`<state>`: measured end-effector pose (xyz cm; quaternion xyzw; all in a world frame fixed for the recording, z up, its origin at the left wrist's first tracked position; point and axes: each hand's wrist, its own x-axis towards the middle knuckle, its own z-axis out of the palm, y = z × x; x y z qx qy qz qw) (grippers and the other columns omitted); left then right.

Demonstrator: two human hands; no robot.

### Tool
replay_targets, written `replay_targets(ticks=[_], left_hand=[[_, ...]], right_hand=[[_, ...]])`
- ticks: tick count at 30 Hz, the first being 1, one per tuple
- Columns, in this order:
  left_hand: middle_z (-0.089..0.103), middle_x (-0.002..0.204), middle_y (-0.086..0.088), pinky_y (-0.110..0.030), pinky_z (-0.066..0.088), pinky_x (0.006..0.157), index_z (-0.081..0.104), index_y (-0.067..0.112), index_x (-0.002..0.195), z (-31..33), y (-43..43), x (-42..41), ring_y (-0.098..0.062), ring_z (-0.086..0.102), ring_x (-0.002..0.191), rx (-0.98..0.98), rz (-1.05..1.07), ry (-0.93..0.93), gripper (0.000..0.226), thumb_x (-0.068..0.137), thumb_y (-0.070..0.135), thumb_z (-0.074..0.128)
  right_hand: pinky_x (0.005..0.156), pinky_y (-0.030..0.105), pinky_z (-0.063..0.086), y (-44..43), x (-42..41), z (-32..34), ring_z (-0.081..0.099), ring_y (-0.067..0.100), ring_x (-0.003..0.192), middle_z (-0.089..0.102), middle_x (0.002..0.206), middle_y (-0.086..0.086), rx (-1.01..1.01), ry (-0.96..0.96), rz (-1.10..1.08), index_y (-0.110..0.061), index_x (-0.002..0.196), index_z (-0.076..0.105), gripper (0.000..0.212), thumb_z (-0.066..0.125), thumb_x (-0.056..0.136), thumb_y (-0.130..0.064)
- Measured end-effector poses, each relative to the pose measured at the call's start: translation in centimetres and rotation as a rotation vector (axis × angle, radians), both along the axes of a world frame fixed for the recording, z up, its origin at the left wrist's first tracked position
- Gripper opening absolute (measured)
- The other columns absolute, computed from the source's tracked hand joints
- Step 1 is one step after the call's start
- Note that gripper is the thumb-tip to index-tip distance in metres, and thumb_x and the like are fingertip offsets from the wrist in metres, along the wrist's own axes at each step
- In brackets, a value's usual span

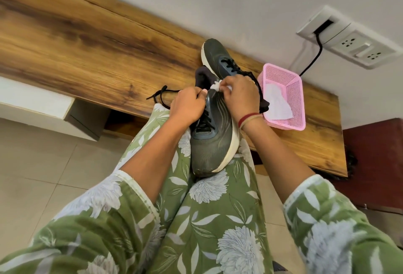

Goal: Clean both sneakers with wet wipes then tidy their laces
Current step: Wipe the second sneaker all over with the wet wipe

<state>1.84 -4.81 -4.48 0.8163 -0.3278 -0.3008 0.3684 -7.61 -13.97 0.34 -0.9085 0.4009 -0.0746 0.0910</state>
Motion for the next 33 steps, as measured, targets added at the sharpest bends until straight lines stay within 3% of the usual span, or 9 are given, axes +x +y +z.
replay_targets(ticks=[3, 8, 11, 14, 19, 22, 25, 29, 33], left_hand=[[0.050, 0.070, 0.000, -0.033, 0.033, 0.065, 0.041, 0.021, 0.061, 0.0, 0.0, 0.0, -0.031, 0.056, 0.083, 0.002, 0.010, 0.003, 0.041, 0.099, 0.033, 0.040], [0.062, 0.088, -0.010, -0.034, 0.036, 0.067, 0.051, 0.020, 0.076, 0.1, 0.0, 0.0, -0.034, 0.057, 0.092, -0.007, -0.006, -0.031, 0.028, 0.099, 0.031, 0.040], [0.055, 0.077, -0.002, -0.034, 0.036, 0.068, 0.049, 0.020, 0.070, 0.1, 0.0, -0.1, -0.031, 0.057, 0.089, 0.007, -0.016, -0.012, 0.033, 0.100, 0.033, 0.041], [0.049, 0.071, 0.001, -0.033, 0.035, 0.066, 0.042, 0.021, 0.061, 0.1, 0.0, 0.0, -0.032, 0.058, 0.086, 0.006, -0.003, 0.016, 0.040, 0.099, 0.033, 0.041], [0.059, 0.083, -0.006, -0.035, 0.039, 0.069, 0.054, 0.019, 0.077, 0.1, 0.0, 0.1, -0.033, 0.059, 0.092, 0.013, -0.012, 0.014, 0.027, 0.098, 0.028, 0.041], [0.057, 0.080, -0.003, -0.035, 0.038, 0.070, 0.049, 0.020, 0.070, 0.1, -0.1, 0.0, -0.031, 0.058, 0.090, 0.032, -0.011, 0.003, 0.034, 0.099, 0.033, 0.040], [0.049, 0.069, 0.001, -0.033, 0.036, 0.066, 0.044, 0.020, 0.064, 0.2, 0.0, 0.1, -0.031, 0.058, 0.086, 0.038, 0.000, 0.015, 0.038, 0.100, 0.033, 0.040], [0.060, 0.086, -0.007, -0.035, 0.040, 0.071, 0.056, 0.017, 0.082, 0.3, 0.0, 0.0, -0.032, 0.058, 0.092, 0.029, -0.021, -0.008, 0.025, 0.099, 0.026, 0.041], [0.057, 0.082, -0.004, -0.035, 0.039, 0.069, 0.051, 0.019, 0.076, 0.3, -0.1, 0.0, -0.032, 0.058, 0.091, 0.027, -0.030, -0.003, 0.030, 0.100, 0.032, 0.039]], right_hand=[[0.085, 0.037, 0.044, 0.1, 0.1, -0.3, 0.057, 0.026, 0.099, 0.066, 0.098, 0.007, 0.114, -0.071, -0.023, -0.015, 0.095, 0.072, 0.014, 0.060, 0.088, -0.019], [0.080, 0.042, 0.045, 2.2, -1.7, -0.3, 0.058, 0.028, 0.089, 0.068, 0.091, 0.005, 0.112, -0.083, 0.149, -0.016, 0.090, 0.074, 0.011, 0.065, 0.085, -0.019], [0.083, 0.044, 0.044, 0.5, -1.0, -0.1, 0.056, 0.028, 0.094, 0.068, 0.095, 0.002, 0.022, -0.016, 0.060, -0.021, 0.092, 0.073, 0.012, 0.062, 0.087, -0.025], [0.086, 0.044, 0.044, 0.0, -0.1, 0.0, 0.057, 0.028, 0.095, 0.067, 0.094, 0.006, 0.081, -0.097, -0.006, -0.017, 0.091, 0.073, 0.012, 0.062, 0.086, -0.019], [0.080, 0.045, 0.045, 1.9, -1.1, -0.2, 0.058, 0.028, 0.090, 0.068, 0.089, 0.003, 0.096, -0.052, 0.186, -0.019, 0.089, 0.074, 0.010, 0.066, 0.084, -0.021], [0.086, 0.043, 0.041, 0.3, -0.5, 0.1, 0.056, 0.027, 0.098, 0.068, 0.098, 0.000, 0.017, 0.013, 0.083, -0.024, 0.093, 0.073, 0.013, 0.062, 0.087, -0.026], [0.087, 0.048, 0.043, 0.0, 0.1, 0.0, 0.057, 0.028, 0.096, 0.067, 0.095, 0.004, 0.083, -0.062, 0.035, -0.019, 0.090, 0.073, 0.012, 0.063, 0.086, -0.019], [0.083, 0.045, 0.043, 1.6, -0.8, -0.2, 0.058, 0.026, 0.091, 0.068, 0.091, 0.000, 0.089, -0.059, 0.209, -0.022, 0.088, 0.074, 0.010, 0.065, 0.084, -0.021], [0.089, 0.043, 0.040, -0.6, -0.3, 0.4, 0.056, 0.025, 0.098, 0.069, 0.096, -0.001, 0.027, -0.003, 0.057, -0.026, 0.092, 0.073, 0.012, 0.062, 0.087, -0.025]])
